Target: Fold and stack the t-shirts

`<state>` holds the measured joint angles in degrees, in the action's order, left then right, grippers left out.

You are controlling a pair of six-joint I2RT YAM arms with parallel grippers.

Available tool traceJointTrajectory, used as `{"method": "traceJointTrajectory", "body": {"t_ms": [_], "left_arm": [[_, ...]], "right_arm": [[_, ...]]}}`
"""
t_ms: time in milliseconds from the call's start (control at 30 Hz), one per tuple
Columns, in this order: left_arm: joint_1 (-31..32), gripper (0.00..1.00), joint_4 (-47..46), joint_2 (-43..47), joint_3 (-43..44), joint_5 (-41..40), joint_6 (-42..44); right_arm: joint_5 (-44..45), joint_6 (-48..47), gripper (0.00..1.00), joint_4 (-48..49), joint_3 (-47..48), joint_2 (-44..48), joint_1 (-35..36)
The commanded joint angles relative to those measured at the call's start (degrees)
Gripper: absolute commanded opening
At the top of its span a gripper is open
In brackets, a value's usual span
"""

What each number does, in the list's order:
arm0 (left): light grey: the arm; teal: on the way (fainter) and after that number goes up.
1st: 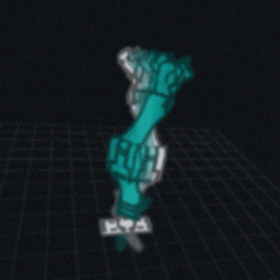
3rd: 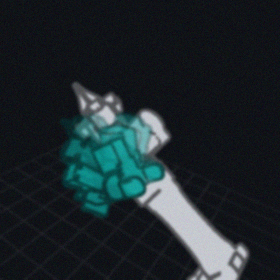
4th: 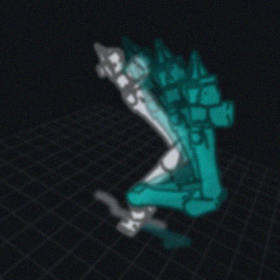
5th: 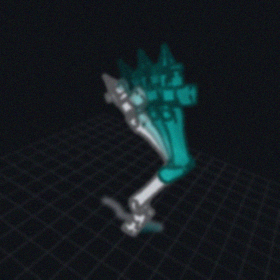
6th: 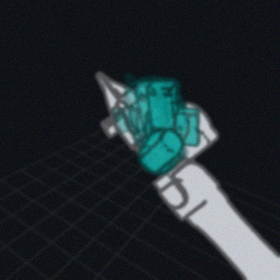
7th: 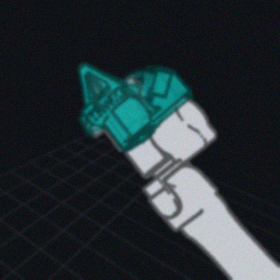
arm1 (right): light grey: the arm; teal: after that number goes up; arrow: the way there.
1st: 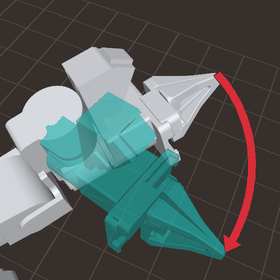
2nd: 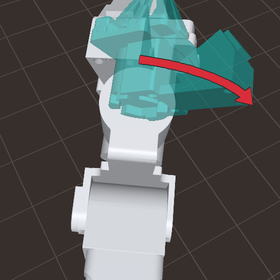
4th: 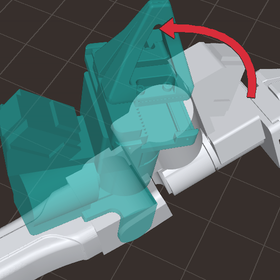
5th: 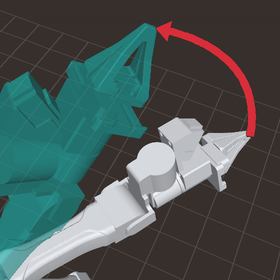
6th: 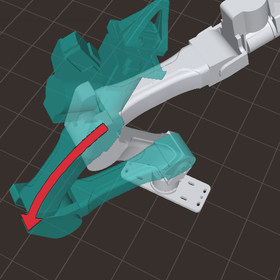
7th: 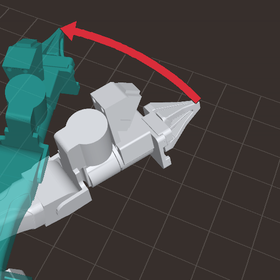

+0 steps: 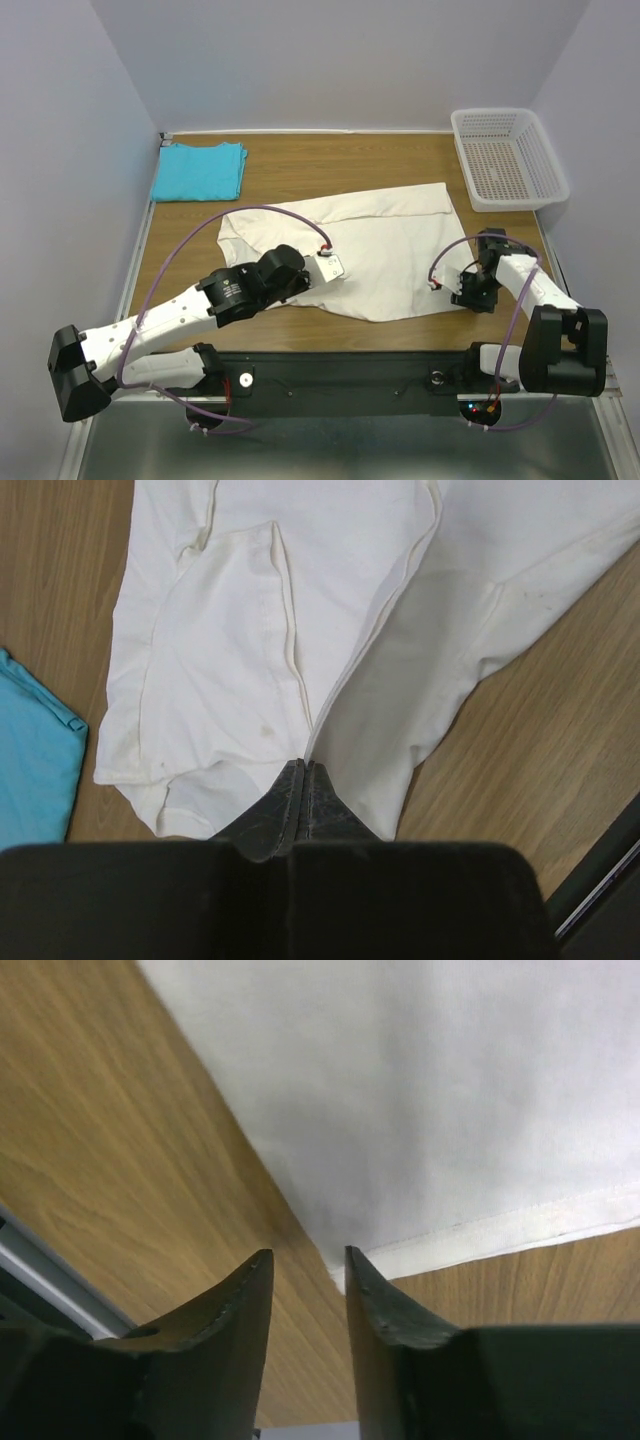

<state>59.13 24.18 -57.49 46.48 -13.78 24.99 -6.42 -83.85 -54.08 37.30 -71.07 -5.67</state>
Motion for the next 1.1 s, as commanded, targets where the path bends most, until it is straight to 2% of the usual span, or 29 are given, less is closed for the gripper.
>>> {"method": "traceJointTrajectory", "body": {"t_ms": [0, 33, 100, 333, 467, 500, 567, 633, 767, 1067], "left_arm": [[-0.34, 0.0, -1.33, 3.17, 0.01, -0.98, -0.56], [-0.34, 0.0, -1.42, 3.53, 0.1, -1.07, -0.56], [-0.42, 0.0, -1.51, 4.32, 0.19, -1.6, -0.56], [-0.86, 0.0, -2.39, 6.86, 0.45, -3.53, -0.3], [-0.95, 0.0, -3.18, 8.1, 0.11, -3.71, -0.56], [-0.95, 0.0, -3.18, 8.36, 0.02, -3.62, -0.56], [-0.95, 0.0, -3.44, 8.71, -0.33, -3.45, -0.04], [-1.04, 0.0, -3.44, 8.8, -0.51, -3.36, 0.14], [-1.04, 0.0, -3.44, 8.98, -1.13, -2.92, 0.14], [-1.13, 0.0, -5.02, 11.61, -3.41, -1.51, 0.76]], "right_arm": [[0.53, 1.15, 0.33, 4.43, -1.17, 0.14, -0.48], [0.44, 1.41, 0.26, 4.43, -1.18, 0.31, -0.48], [-0.79, 2.55, 0.21, 4.43, -0.65, 0.84, -0.48], [-4.4, 4.14, 0.06, 1.36, 4.18, 2.34, -0.48], [-4.13, 2.65, 0.03, 0.3, 4.54, 3.65, -0.48], [-4.04, 2.64, 0.04, -0.05, 4.8, 3.92, -0.48], [-2.91, 2.74, 0.19, -1.63, 5.5, 4.44, -0.48], [-0.37, 2.12, 0.43, -3.74, 5.42, 4.62, -0.57], [1.58, 0.1, 0.57, -5.15, 3.66, 6.29, -0.48], [3.42, -1.4, 0.6, 1.69, -1.08, 3.39, -0.48]]}}
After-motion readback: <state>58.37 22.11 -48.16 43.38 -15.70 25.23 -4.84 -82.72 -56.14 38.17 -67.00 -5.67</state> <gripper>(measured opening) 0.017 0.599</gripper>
